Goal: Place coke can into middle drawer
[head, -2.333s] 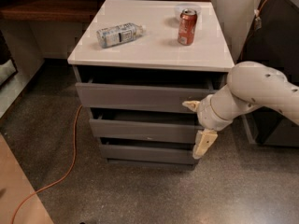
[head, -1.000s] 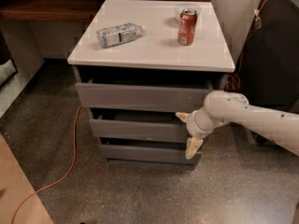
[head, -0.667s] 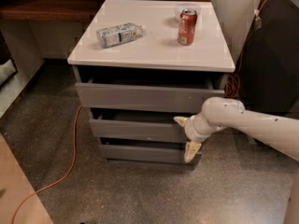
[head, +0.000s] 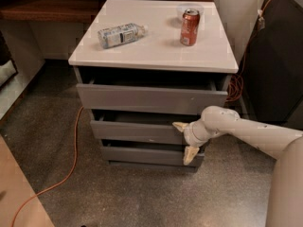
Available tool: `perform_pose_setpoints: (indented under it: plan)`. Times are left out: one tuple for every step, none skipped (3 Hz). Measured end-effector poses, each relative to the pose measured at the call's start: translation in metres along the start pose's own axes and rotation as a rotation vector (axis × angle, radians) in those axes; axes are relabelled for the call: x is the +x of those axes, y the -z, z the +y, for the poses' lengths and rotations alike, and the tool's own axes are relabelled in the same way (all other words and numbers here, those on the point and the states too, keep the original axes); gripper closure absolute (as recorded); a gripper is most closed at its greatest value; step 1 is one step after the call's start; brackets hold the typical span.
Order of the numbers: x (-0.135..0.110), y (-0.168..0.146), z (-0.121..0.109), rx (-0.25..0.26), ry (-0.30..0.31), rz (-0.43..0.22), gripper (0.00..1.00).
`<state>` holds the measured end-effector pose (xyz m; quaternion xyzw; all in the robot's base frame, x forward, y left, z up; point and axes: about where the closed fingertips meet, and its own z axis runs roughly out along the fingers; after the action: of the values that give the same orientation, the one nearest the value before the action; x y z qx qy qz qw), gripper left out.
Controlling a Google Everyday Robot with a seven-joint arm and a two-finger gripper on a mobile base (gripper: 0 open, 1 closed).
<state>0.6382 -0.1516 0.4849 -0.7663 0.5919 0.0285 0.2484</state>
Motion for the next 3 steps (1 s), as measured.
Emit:
perform_pose_setpoints:
  plan:
    - [0.014, -0.019, -0.016, 0.016, -0.009, 0.0, 0.0]
    - [0.033, -0.041, -0.039, 0.027, -0.056, 0.009, 0.0]
    - [0.043, -0.053, -0.054, 0.039, -0.092, 0.017, 0.0]
